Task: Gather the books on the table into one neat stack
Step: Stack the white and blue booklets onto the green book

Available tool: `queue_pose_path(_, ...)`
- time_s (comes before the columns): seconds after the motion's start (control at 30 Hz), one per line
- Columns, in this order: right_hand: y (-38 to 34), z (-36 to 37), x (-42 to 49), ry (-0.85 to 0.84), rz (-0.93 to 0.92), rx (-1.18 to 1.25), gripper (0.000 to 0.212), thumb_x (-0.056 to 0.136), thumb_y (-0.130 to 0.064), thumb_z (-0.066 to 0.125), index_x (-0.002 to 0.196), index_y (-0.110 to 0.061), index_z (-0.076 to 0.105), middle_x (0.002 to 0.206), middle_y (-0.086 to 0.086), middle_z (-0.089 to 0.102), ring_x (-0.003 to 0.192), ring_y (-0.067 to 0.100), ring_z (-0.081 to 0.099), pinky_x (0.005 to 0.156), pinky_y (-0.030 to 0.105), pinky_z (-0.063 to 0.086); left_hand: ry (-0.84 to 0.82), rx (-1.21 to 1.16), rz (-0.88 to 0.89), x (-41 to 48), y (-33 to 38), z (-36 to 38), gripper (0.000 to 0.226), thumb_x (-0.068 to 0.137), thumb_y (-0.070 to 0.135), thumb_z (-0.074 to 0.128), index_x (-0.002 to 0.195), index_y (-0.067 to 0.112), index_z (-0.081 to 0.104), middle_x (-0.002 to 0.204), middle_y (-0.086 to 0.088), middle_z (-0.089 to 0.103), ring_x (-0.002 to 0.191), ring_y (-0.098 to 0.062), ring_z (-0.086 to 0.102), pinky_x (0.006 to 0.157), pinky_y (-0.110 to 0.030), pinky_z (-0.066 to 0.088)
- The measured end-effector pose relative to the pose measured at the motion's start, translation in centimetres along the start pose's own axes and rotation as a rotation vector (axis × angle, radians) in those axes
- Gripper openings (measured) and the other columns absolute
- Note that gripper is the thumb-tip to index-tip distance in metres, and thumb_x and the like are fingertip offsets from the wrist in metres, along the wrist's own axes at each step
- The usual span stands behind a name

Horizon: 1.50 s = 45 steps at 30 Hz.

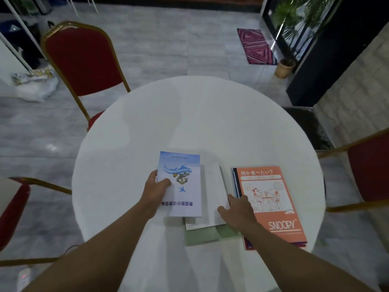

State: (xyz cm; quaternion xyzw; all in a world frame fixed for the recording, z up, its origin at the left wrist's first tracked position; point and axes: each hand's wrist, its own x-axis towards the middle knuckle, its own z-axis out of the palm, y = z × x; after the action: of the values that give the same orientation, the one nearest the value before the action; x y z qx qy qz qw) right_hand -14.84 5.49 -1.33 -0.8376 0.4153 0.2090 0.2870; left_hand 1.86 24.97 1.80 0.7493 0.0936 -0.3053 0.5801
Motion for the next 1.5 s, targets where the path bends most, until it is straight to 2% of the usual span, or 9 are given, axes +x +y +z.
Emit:
queue_pose_path(0.17, -0.8, -1.5, 1.7, 0.020, -0.044, 0.345, 0.048, 0.099, -0.030, 0.046, 0.139, -0.005, 0.055, 0.139, 0.023, 0.056, 0.100, 0.024, 0.062, 0.093, 0.038, 0.052, -0.102, 0.153, 0.007, -0.9, -2.1, 4.9, 0.046, 0.088, 0.012, 0.053, 0.131, 0.023, 0.042, 0.111, -0.003, 0.062, 0.087, -0.020, 0.062, 0.053, -0.025, 0.048)
queue_pose_path(0.23, -0.9, -1.7, 2.3, -0.028, -0.076, 0.367, 0.052, 0.101, -0.035, 0.046, 0.141, -0.002, 0.050, 0.139, 0.024, 0.055, 0.110, 0.028, 0.060, 0.099, 0.040, 0.049, -0.101, 0.344, 0.058, -1.3, -3.5, 6.4, 0.049, 0.092, 0.014, 0.051, 0.138, 0.013, 0.034, 0.124, -0.011, 0.052, 0.104, -0.027, 0.057, 0.075, -0.032, 0.053)
queue_pose_path(0.3, -1.0, -1.8, 2.7, -0.110, -0.093, 0.331, 0.068, 0.101, -0.048, 0.048, 0.152, -0.004, 0.039, 0.154, 0.021, 0.042, 0.130, 0.026, 0.049, 0.108, 0.039, 0.040, -0.042, 0.573, 0.092, -1.8, -4.6, 7.4, 0.050, 0.095, 0.017, 0.050, 0.138, 0.003, 0.029, 0.129, -0.018, 0.038, 0.117, -0.033, 0.047, 0.092, -0.033, 0.042)
queue_pose_path(0.37, -1.1, -1.6, 3.0, -0.141, -0.118, 0.288, 0.073, 0.099, -0.051, 0.052, 0.155, -0.007, 0.035, 0.160, 0.017, 0.037, 0.143, 0.030, 0.042, 0.117, 0.042, 0.037, -0.003, 0.753, 0.124, -2.1, -4.9, 8.0, 0.049, 0.096, 0.022, 0.051, 0.133, -0.004, 0.031, 0.128, -0.022, 0.034, 0.118, -0.036, 0.043, 0.097, -0.037, 0.038)
queue_pose_path(0.47, -1.1, -1.3, 3.5, -0.122, -0.165, 0.180, 0.064, 0.099, -0.045, 0.057, 0.148, -0.006, 0.041, 0.148, 0.021, 0.046, 0.133, 0.035, 0.051, 0.110, 0.045, 0.045, -0.004, 0.940, 0.136, -2.4, -5.2, 8.6, 0.061, 0.096, 0.035, 0.049, 0.135, -0.007, 0.027, 0.130, -0.020, 0.032, 0.119, -0.033, 0.039, 0.097, -0.036, 0.039)
queue_pose_path(0.83, -0.9, -1.4, 4.3, -0.090, -0.191, 0.193, 0.053, 0.098, -0.040, 0.059, 0.142, -0.010, 0.053, 0.131, 0.017, 0.060, 0.116, 0.032, 0.062, 0.101, 0.043, 0.052, 0.032, 0.895, 0.034, -2.4, -5.6, 9.4, 0.069, 0.101, 0.031, 0.038, 0.149, -0.004, 0.004, 0.139, -0.025, 0.028, 0.126, -0.041, 0.033, 0.108, -0.044, 0.028)
queue_pose_path(1.23, -7.5, 3.2, 2.6, -0.109, -0.256, 0.197, 0.043, 0.094, -0.040, 0.063, 0.125, -0.010, 0.063, 0.123, 0.017, 0.064, 0.113, 0.033, 0.063, 0.097, 0.041, 0.053, 0.117, 0.913, -0.025, -1.3, -5.6, 1.5, 0.065, 0.102, 0.028, 0.037, 0.150, -0.002, 0.005, 0.141, -0.025, 0.026, 0.127, -0.042, 0.032, 0.108, -0.044, 0.028)
queue_pose_path(1.43, -7.3, 2.9, 3.0, -0.149, -0.250, 0.199, 0.039, 0.095, -0.043, 0.061, 0.113, -0.009, 0.061, 0.120, 0.014, 0.065, 0.112, 0.033, 0.061, 0.095, 0.038, 0.051, 0.143, 0.966, 0.038, -1.4, -5.3, 1.1, 0.069, 0.098, 0.026, 0.042, 0.148, -0.007, 0.009, 0.146, -0.026, 0.023, 0.133, -0.040, 0.029, 0.111, -0.043, 0.027)
queue_pose_path(1.5, -6.3, 2.1, 3.3, -0.145, -0.236, 0.211, 0.053, 0.097, -0.048, 0.057, 0.131, -0.007, 0.057, 0.133, 0.017, 0.058, 0.124, 0.032, 0.057, 0.103, 0.038, 0.047, 0.225, 1.029, 0.174, -1.6, -5.1, 1.8, 0.071, 0.094, 0.025, 0.047, 0.148, -0.008, 0.014, 0.149, -0.025, 0.022, 0.137, -0.039, 0.026, 0.116, -0.041, 0.023)
